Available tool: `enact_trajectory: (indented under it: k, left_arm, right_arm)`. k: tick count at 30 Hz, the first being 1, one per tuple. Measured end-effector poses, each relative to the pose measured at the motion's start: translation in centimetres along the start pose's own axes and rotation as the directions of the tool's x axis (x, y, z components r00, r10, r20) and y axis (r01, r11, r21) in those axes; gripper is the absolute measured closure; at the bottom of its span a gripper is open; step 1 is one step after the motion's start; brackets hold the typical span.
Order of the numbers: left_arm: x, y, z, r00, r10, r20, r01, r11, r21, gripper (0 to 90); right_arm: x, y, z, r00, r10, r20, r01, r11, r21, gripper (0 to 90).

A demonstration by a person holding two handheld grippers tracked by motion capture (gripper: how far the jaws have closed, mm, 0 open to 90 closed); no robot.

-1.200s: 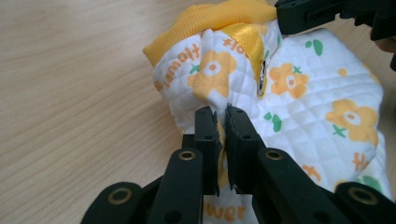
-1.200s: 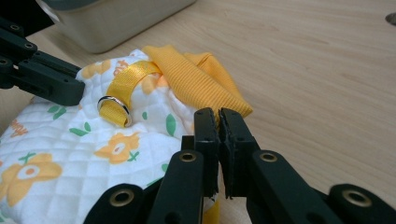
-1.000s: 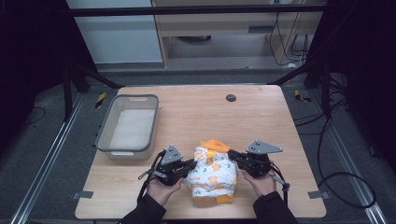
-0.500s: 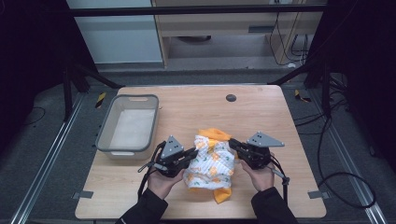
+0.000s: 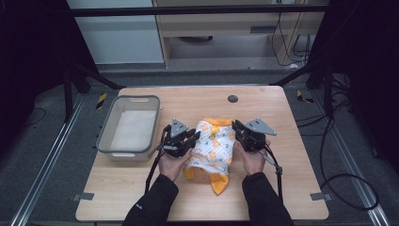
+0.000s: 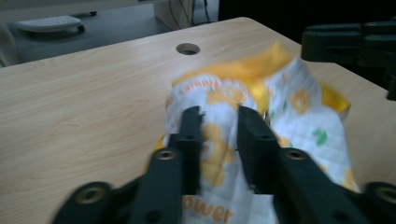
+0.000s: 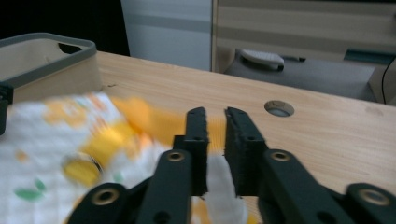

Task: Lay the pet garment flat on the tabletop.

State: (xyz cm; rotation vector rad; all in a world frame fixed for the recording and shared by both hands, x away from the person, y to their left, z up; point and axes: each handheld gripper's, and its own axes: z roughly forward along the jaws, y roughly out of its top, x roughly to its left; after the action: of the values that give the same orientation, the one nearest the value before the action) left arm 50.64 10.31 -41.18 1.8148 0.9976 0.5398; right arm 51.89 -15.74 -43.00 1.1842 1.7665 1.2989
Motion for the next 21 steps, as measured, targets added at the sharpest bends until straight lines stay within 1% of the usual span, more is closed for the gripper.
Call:
enact_trajectory:
  k: [1,2,3,4,5,6,7,8,9,10,11,12,13,14,16,17,18,19,20,21]
  left_arm:
    - [0.2,0.0,-0.1,0.9999,-0.008,-0.009,0.008,1.0,-0.004,57.4]
    - [0.4,0.1,-0.3,0.9999,-0.014,-0.009,0.014,0.9999,-0.01,54.7]
    - [0.6,0.1,-0.6,0.9999,-0.011,-0.009,0.011,0.9998,-0.016,51.7]
    - [0.7,0.0,-1.0,0.9999,-0.005,-0.012,0.005,0.9999,-0.016,49.7]
    - [0.9,0.0,-1.4,0.9999,-0.006,-0.01,0.006,0.9999,-0.015,47.2]
    - [1.3,-0.1,-2.2,0.9999,-0.013,-0.004,0.013,0.9999,-0.011,46.0]
    - [1.3,-0.1,-2.2,0.9999,-0.013,-0.004,0.013,0.9999,-0.011,45.1]
    - [1.6,-0.2,-3.0,0.9998,-0.017,0.01,0.017,0.9998,-0.007,44.2]
    - [1.6,-0.2,-3.0,0.9998,-0.017,0.01,0.017,0.9998,-0.007,43.4]
    - [1.7,-0.4,-3.8,0.9999,-0.008,0.012,0.008,1.0,0.001,43.0]
    - [1.7,-0.4,-3.8,0.9999,-0.008,0.012,0.008,1.0,0.001,42.6]
    - [1.8,-0.7,-4.7,0.9999,0.009,0.012,-0.009,0.9999,0.009,42.0]
    - [1.8,-0.9,-5.0,0.9999,0.012,0.013,-0.012,0.9999,0.008,41.7]
    - [1.8,-1.2,-5.5,0.9997,0.014,0.019,-0.015,0.9997,0.019,41.3]
    - [1.9,-1.8,-6.1,0.9994,0.025,0.025,-0.026,0.9988,0.042,40.5]
    - [1.9,-1.8,-6.1,0.9994,0.025,0.025,-0.026,0.9988,0.042,40.0]
    - [1.9,-2.4,-6.7,0.9989,0.03,0.036,-0.032,0.9981,0.052,39.7]
    - [1.9,-2.4,-6.7,0.9989,0.03,0.036,-0.032,0.9981,0.052,39.7]
    - [1.8,-3.0,-7.2,0.9983,0.04,0.042,-0.042,0.9975,0.057,39.7]
    - [1.8,-3.0,-7.2,0.9983,0.04,0.042,-0.042,0.9975,0.057,39.6]
  right_arm:
    - [0.0,0.0,0.0,1.0,0.0,0.0,0.0,1.0,0.0,72.7]
    - [-0.2,0.1,0.0,1.0,0.004,0.002,-0.004,1.0,0.004,72.0]
    - [-0.4,0.3,-0.2,1.0,0.008,-0.004,-0.008,1.0,0.003,71.0]
    - [-0.6,0.4,-0.6,1.0,0.001,-0.009,-0.001,1.0,0.005,70.1]
    - [-0.8,0.6,-1.3,0.9996,-0.016,-0.023,0.016,1.0,0.009,68.5]
    - [-0.9,0.7,-1.8,0.9993,-0.016,-0.034,0.016,1.0,0.012,67.6]
    - [-0.9,0.7,-1.8,0.9993,-0.016,-0.034,0.016,1.0,0.012,67.6]
    - [-1.0,0.8,-2.6,0.9982,-0.017,-0.057,0.018,0.999,0.026,65.7]
    - [-1.0,0.8,-2.6,0.9982,-0.017,-0.057,0.018,0.999,0.026,65.7]
    - [-1.1,0.8,-3.4,0.9971,-0.012,-0.076,0.015,0.999,0.039,63.8]
    - [-1.1,0.8,-3.4,0.9971,-0.012,-0.076,0.015,0.999,0.039,63.8]
    - [-1.0,0.7,-4.2,0.9952,-0.009,-0.098,0.014,0.998,0.055,61.9]
    - [-1.0,0.7,-4.6,0.9942,-0.013,-0.106,0.02,0.998,0.067,61.0]
    - [-0.9,0.6,-4.9,0.9933,-0.012,-0.115,0.021,0.997,0.073,60.4]
    - [-0.7,0.4,-5.8,0.9904,-0.015,-0.138,0.027,0.996,0.085,58.8]
    - [-0.6,0.2,-6.2,0.989,-0.016,-0.147,0.029,0.995,0.09,58.1]
    - [-0.5,0.1,-6.5,0.9874,-0.016,-0.157,0.032,0.995,0.099,57.5]
    - [-0.3,-0.1,-6.8,0.9862,-0.02,-0.164,0.037,0.994,0.101,56.7]
    - [-0.2,-0.3,-7.1,0.9845,-0.023,-0.174,0.042,0.994,0.104,55.8]
    - [-0.2,-0.3,-7.1,0.9845,-0.023,-0.174,0.042,0.994,0.104,55.8]
